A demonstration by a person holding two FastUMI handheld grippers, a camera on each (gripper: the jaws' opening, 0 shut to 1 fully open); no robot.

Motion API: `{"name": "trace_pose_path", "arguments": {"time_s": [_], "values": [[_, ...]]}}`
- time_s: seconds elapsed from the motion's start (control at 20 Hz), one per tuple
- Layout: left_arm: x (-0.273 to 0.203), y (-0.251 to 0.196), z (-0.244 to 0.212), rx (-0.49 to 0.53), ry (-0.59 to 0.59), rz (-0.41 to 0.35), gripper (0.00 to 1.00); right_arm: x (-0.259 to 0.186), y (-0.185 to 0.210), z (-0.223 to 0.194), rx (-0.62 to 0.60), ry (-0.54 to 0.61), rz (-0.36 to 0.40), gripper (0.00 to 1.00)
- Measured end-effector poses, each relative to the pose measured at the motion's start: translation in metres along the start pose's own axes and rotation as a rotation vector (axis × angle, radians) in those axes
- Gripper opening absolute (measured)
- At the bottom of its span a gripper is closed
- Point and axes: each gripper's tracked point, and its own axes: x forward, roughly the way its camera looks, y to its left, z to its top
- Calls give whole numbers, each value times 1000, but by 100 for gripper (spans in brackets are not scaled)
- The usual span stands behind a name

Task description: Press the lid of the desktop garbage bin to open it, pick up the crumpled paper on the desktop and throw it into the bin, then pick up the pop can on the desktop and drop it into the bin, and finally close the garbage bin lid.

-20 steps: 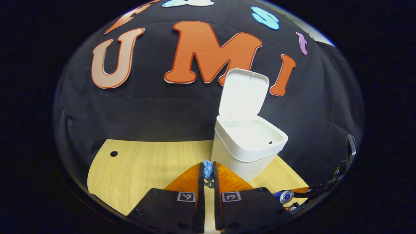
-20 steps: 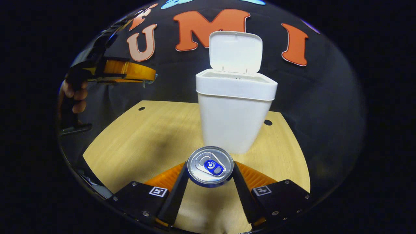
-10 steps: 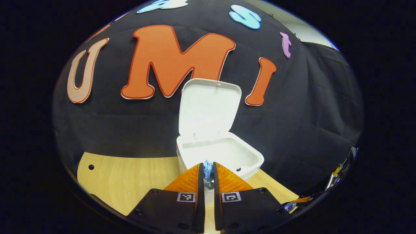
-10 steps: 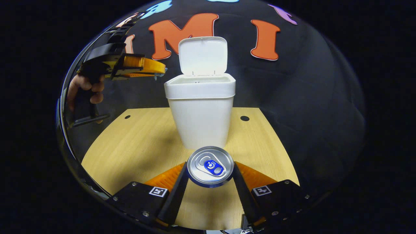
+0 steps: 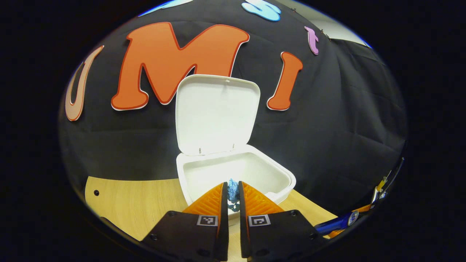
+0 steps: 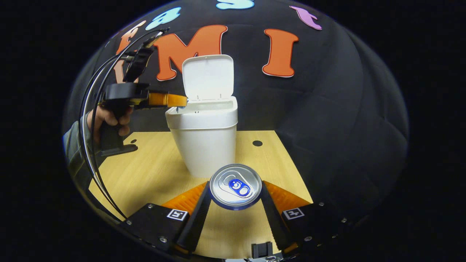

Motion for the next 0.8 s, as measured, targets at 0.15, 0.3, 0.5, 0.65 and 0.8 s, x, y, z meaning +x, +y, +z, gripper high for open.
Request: {"name": "trace_pose_path", "arguments": {"time_s": [0.15,0.3,0.5,0.65,0.8], "values": [[1,7,-13,-30,31,15,29,4,-6,21,-14,-23,0,80],[-5,4,-10,-55,17,-4,58,12,-7,44,-42,-52,0,80],[-18,15,-7,-66,7,9,80,14,-1,68,-75,-93,27,80],[-38,29,-12,-59,10,26,100,18,7,92,-106,-125,47,75],[-61,50,-20,-70,2,63,99,24,17,115,-125,-158,59,80]]}}
